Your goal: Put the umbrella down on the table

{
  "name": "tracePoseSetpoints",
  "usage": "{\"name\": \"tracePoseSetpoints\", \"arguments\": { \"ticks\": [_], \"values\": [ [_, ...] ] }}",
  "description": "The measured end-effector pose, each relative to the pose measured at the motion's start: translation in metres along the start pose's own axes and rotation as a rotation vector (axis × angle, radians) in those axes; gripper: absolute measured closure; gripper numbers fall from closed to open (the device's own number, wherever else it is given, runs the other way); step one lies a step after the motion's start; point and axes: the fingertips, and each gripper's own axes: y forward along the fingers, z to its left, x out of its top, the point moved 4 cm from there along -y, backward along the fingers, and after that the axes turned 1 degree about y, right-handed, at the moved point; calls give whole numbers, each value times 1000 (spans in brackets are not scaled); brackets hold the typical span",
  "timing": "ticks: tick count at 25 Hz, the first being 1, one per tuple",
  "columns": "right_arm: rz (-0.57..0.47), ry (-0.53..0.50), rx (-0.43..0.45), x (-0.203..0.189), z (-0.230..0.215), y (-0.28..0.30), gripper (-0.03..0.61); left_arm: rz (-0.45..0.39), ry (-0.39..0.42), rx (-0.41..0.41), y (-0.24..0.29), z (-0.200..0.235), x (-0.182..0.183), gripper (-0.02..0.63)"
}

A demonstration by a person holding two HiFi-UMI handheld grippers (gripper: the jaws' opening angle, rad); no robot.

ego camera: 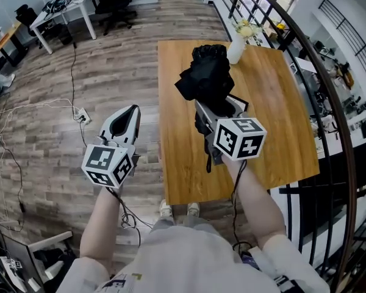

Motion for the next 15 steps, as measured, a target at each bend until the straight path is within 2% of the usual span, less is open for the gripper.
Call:
{"name": "tracePoseSetpoints", "arguments": {
  "ticks": [11, 15],
  "values": [
    [216, 59, -63, -116, -62, 85, 336, 185, -108, -1, 54, 19, -105, 597],
    [305, 91, -78, -161, -76, 109, 336, 274, -125, -26, 65, 19, -144, 597]
  ]
}}
